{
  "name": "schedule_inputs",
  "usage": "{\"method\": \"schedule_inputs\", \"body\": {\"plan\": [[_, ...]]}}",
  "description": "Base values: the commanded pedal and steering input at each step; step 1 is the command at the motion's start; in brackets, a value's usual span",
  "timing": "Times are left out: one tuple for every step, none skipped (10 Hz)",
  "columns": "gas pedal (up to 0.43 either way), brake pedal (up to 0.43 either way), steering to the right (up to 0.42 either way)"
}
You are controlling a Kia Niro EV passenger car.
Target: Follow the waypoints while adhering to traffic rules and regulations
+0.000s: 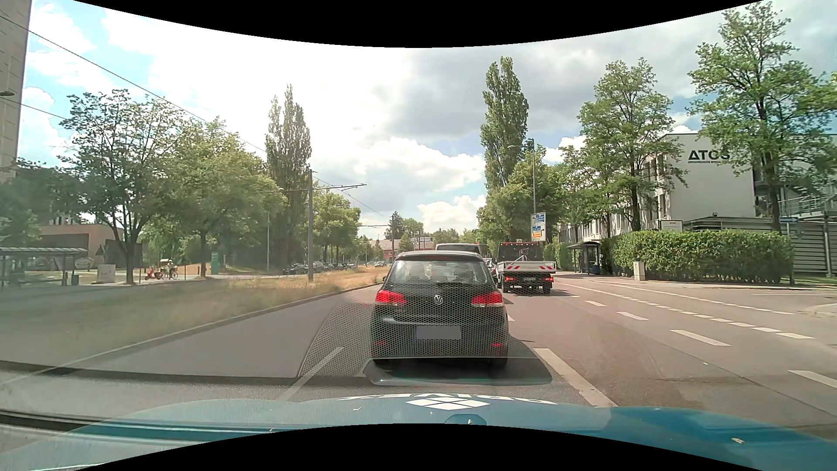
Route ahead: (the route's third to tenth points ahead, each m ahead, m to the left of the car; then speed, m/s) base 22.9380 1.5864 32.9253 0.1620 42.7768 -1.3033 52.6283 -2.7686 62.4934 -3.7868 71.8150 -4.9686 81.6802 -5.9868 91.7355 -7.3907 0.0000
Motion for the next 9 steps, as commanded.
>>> {"method": "schedule_inputs", "body": {"plan": [[0.000,0.000,0.023],[0.067,0.000,0.023],[0.177,0.000,0.024],[0.209,0.000,0.023],[0.228,0.000,0.023],[0.260,0.000,0.023],[0.280,0.000,0.023],[0.287,0.000,0.023],[0.299,0.000,0.019]]}}
